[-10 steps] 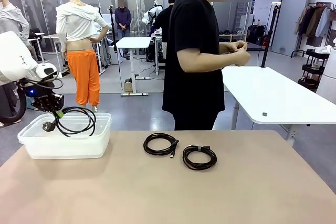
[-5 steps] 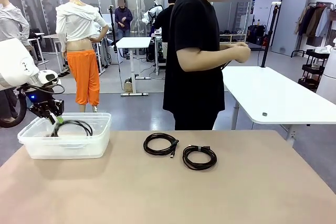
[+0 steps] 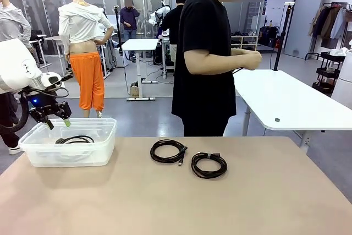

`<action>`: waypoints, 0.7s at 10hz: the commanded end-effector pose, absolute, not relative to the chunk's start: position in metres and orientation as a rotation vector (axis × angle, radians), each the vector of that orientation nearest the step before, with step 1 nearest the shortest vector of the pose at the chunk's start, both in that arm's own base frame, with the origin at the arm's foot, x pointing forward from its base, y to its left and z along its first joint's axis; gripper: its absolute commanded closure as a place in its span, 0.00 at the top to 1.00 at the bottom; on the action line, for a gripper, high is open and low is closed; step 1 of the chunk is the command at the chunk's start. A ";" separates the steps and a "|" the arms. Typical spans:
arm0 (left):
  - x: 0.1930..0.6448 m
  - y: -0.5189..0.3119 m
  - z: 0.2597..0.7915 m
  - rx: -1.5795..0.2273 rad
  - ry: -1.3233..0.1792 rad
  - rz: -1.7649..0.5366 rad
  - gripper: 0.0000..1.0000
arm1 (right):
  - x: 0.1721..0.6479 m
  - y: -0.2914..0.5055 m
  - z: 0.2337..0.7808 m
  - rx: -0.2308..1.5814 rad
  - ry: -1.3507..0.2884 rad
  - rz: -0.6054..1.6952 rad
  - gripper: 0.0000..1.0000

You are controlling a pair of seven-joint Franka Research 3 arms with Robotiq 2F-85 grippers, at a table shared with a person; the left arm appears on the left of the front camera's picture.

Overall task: Organize and store the cables.
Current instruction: Place the Power Cable into the Organizing box.

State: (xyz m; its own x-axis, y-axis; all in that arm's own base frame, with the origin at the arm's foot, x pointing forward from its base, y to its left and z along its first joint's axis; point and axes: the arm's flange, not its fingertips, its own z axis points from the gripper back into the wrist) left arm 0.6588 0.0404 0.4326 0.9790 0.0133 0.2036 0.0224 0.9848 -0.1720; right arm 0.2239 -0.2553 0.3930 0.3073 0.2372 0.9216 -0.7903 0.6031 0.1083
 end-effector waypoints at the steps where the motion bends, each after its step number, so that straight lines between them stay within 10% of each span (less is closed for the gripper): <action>1: 0.644 0.040 0.433 -0.156 -0.217 -0.013 1.00 | 0.224 -0.257 0.394 0.623 -1.068 0.753 1.00; 7: 0.648 0.039 0.436 -0.170 -0.213 -0.008 1.00 | 0.224 -0.257 0.394 0.623 -1.068 0.753 1.00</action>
